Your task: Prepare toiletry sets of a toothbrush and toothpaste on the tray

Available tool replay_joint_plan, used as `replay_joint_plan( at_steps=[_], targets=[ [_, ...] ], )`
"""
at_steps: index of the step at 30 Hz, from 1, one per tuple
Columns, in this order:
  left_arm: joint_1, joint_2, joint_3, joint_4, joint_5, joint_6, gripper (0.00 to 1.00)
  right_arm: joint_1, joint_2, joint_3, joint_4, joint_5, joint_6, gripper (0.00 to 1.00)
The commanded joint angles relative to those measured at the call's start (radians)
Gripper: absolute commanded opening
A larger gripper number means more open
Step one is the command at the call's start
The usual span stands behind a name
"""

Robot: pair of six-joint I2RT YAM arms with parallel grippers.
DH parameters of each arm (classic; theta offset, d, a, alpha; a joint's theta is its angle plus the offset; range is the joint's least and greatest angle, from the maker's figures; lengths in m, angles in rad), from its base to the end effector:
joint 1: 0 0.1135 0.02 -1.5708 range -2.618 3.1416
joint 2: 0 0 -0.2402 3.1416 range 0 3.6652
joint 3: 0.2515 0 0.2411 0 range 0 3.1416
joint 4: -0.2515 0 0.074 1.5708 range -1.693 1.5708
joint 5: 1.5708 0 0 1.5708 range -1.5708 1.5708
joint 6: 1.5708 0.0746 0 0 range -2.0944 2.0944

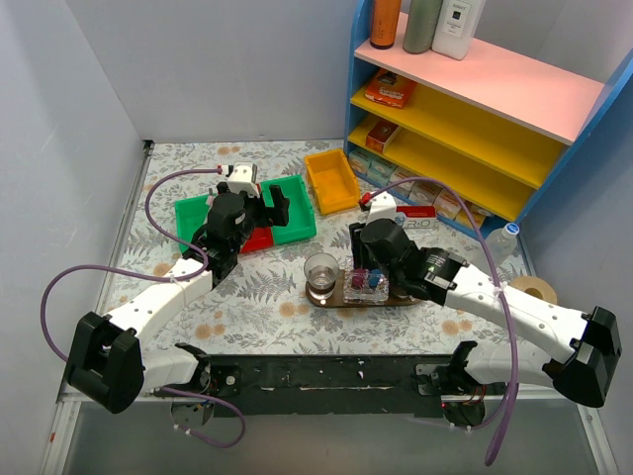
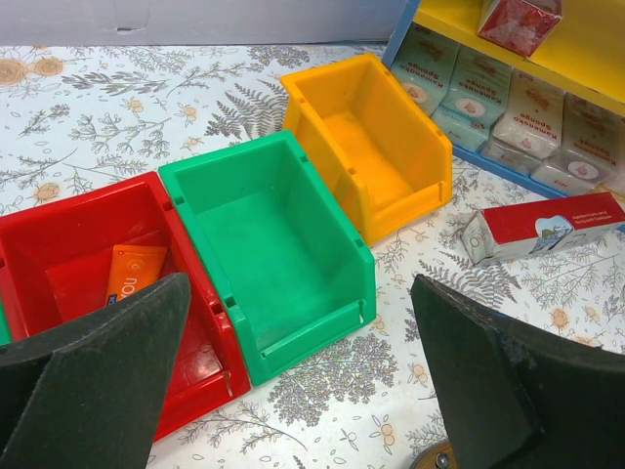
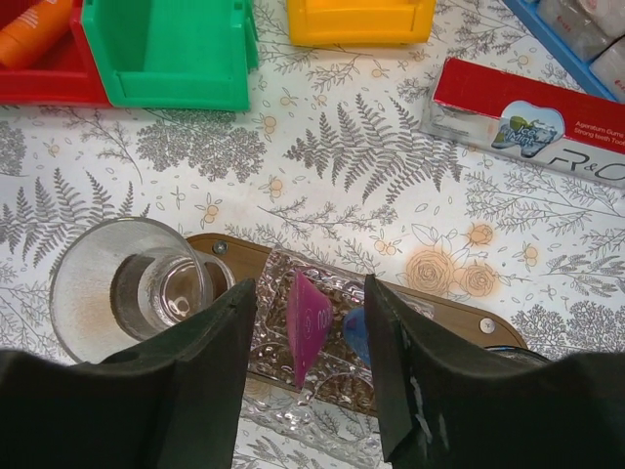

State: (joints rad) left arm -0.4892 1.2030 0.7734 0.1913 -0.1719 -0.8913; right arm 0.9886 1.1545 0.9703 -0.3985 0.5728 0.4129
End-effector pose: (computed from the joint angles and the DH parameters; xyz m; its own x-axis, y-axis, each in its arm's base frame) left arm 0.2834 -0.1364 0.2601 -0.3770 -0.6676 -0.6421 0.0367 0.6819 -0.7305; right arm 0.1864 0.2096 0.2742 -0.4590 -0.0839 -0.8845 -0.2936 0.9539 0.0619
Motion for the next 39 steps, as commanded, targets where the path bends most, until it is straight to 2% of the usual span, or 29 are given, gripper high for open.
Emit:
replay_joint_plan(
  at_steps=[1, 2, 3, 5, 14, 19, 24, 26, 28, 29, 31, 32, 35, 39],
  targets=[
    [0.0, -0.003, 0.03, -0.001, 0.005, -0.001, 0.98, 0.002, -0.048, 0.013, 0.055, -0.002, -0.032, 0.57],
    [0.0, -0.002, 0.03, -0.001, 0.005, -0.003, 0.98, 0.002, -0.056, 0.018, 0.055, -0.005, -0.036, 0.57],
    [0.0, -0.002, 0.03, -0.001, 0.005, -0.003, 0.98, 0.002, -0.061, 0.022, 0.053, -0.007, -0.04, 0.67],
    [0.001, -0.002, 0.032, -0.001, 0.003, -0.001, 0.98, 0.002, -0.071, 0.03, 0.044, -0.01, -0.049, 0.7],
    [0.0, 0.009, 0.043, -0.018, 0.002, -0.006, 0.98, -0.007, -0.154, 0.056, 0.027, 0.018, -0.068, 0.8],
    [0.047, 0.01, 0.044, -0.024, 0.018, -0.026, 0.98, -0.082, -0.18, 0.057, 0.033, -0.089, -0.086, 0.82],
    [0.164, 0.012, 0.05, -0.023, 0.092, -0.038, 0.98, -0.217, -0.197, 0.033, 0.03, -0.26, -0.066, 0.78],
    [0.222, 0.018, 0.067, -0.035, 0.12, 0.017, 0.98, -0.272, -0.217, 0.015, 0.047, -0.326, -0.059, 0.77],
    [0.279, 0.026, 0.086, -0.056, 0.262, 0.131, 0.98, -0.307, -0.239, -0.005, 0.058, -0.372, -0.057, 0.77],
    [0.346, 0.024, 0.089, -0.064, 0.305, 0.155, 0.98, -0.315, -0.245, -0.011, 0.061, -0.381, -0.057, 0.77],
    [0.432, 0.021, 0.078, -0.061, 0.435, 0.16, 0.98, -0.335, -0.26, -0.024, 0.064, -0.401, -0.059, 0.76],
    [0.528, 0.021, 0.075, -0.053, 0.477, 0.143, 0.98, -0.341, -0.263, -0.025, 0.066, -0.409, -0.065, 0.76],
    [0.624, 0.064, 0.098, -0.058, 0.584, 0.144, 0.98, -0.364, -0.271, -0.025, 0.053, -0.435, -0.08, 0.73],
    [0.635, 0.125, 0.129, -0.118, 0.562, 0.187, 0.84, -0.386, -0.289, -0.028, 0.047, -0.447, -0.094, 0.69]
  ],
)
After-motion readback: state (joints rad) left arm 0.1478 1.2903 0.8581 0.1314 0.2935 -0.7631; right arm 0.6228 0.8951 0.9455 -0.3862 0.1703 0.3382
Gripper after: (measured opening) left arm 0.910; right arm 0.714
